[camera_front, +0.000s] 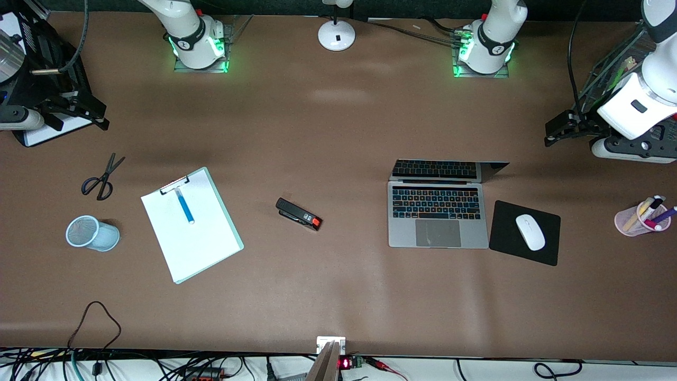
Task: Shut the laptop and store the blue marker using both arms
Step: 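Reach the right gripper toward the blue marker on the clipboard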
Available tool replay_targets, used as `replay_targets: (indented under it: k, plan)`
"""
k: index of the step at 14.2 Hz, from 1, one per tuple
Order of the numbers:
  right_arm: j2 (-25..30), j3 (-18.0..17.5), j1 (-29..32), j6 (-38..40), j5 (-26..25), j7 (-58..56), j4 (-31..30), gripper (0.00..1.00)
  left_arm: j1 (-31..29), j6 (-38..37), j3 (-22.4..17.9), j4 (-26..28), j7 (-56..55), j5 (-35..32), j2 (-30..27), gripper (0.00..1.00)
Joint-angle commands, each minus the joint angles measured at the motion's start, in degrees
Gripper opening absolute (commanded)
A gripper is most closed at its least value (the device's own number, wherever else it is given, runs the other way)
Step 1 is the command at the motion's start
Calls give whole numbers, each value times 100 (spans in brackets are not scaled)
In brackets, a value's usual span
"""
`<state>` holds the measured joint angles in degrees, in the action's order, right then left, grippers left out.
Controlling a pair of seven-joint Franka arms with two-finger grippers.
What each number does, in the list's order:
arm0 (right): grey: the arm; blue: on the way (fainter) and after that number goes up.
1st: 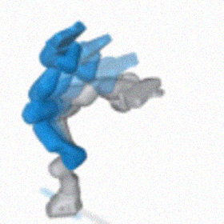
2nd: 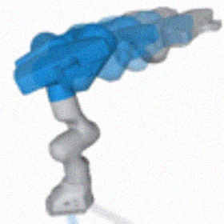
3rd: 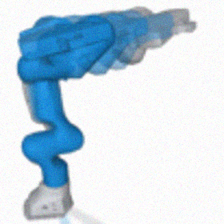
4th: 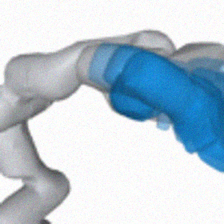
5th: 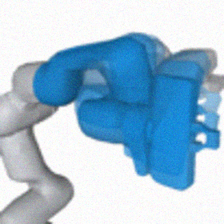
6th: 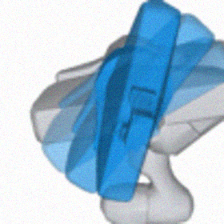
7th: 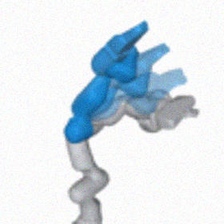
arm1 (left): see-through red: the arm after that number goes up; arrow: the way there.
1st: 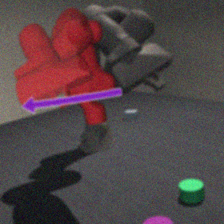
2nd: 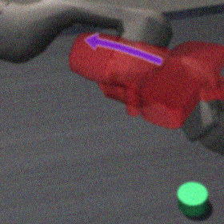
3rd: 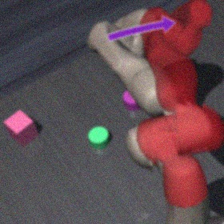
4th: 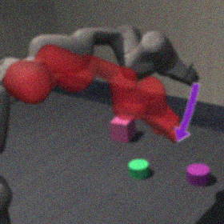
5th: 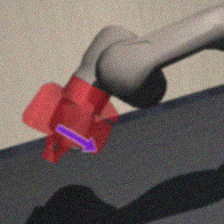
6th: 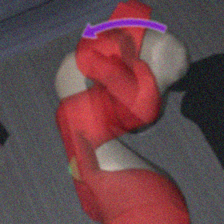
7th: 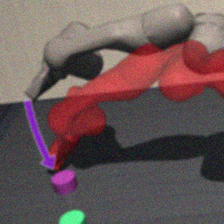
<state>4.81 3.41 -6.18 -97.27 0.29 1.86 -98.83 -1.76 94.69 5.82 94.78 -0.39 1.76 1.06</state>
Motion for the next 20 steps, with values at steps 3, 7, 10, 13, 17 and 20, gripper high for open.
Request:
replay_targets:
  k: [3, 7, 10, 13, 17, 20]
  plan:
    - [-137, -16, 20, -29, 112, -89, 40, 100, -70, -3, 42, -29, 144, -53, -18, 100]
    - [-822, -16, 12, -265, 77, -221, 57, 100, -70, -3, 42, -29, 144, -53, -18, 100]
    - [-1402, -16, 3, -801, 77, -309, 75, 100, -79, -3, 34, -29, 127, -35, -10, 100]
    - [-1938, -25, 3, -1380, 103, -1106, 31, 100, -70, -108, 34, -47, 48, -18, 25, 100]
    - [-2668, -69, -24, -2102, 94, -1975, 4, 83, -62, -293, 42, -170, 57, 35, 157, 100]
    - [-3038, -182, -59, -2480, 103, -2234, -101, 72, -62, -320, 42, -389, 91, 26, 411, 100]
